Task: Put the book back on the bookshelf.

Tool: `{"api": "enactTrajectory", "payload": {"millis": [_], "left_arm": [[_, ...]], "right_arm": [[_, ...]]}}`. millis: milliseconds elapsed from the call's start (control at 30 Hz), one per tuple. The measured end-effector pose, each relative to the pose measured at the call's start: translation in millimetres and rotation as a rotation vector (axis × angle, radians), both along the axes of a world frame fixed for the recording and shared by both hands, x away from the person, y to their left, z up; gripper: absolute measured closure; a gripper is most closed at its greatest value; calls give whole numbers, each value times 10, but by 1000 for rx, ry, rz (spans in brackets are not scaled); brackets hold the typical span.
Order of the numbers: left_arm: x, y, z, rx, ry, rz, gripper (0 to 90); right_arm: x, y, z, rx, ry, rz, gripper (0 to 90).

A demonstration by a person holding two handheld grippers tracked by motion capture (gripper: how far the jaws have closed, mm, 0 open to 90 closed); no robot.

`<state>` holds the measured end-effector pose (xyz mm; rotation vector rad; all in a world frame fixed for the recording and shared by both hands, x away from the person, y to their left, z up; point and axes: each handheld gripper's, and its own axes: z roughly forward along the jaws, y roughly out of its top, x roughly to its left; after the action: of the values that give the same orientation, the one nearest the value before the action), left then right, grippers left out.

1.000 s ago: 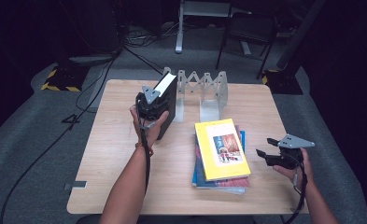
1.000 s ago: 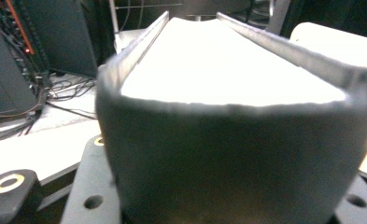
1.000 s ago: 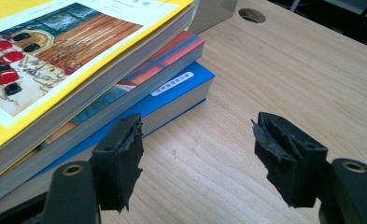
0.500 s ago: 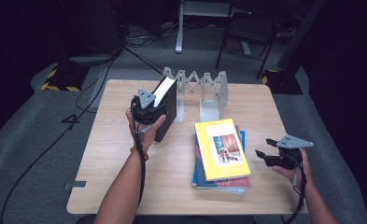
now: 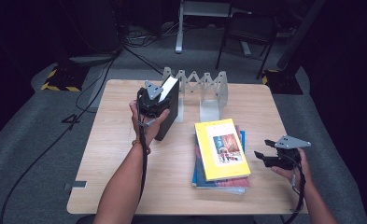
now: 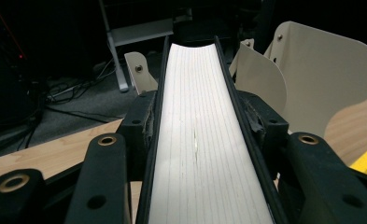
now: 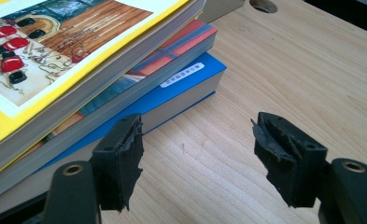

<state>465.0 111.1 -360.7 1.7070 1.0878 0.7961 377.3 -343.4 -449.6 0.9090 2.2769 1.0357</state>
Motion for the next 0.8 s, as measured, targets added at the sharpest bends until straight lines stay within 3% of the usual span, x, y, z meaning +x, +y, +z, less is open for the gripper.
{"api": "enactTrajectory", "payload": {"millis": [233, 433, 633, 800], "left_arm": [[209, -94, 57, -8, 27, 31, 528], [345, -203, 125, 20, 21, 52, 529], [471, -182, 149, -21, 35, 97, 529], [578, -234, 134, -22, 40, 123, 528]], "right_arm": [[2, -2, -6, 0, 7, -1, 334], [5, -29, -5, 8, 7, -3, 336], [-1, -22, -3, 8, 5, 2, 337], [3, -21, -8, 5, 8, 3, 337]]}}
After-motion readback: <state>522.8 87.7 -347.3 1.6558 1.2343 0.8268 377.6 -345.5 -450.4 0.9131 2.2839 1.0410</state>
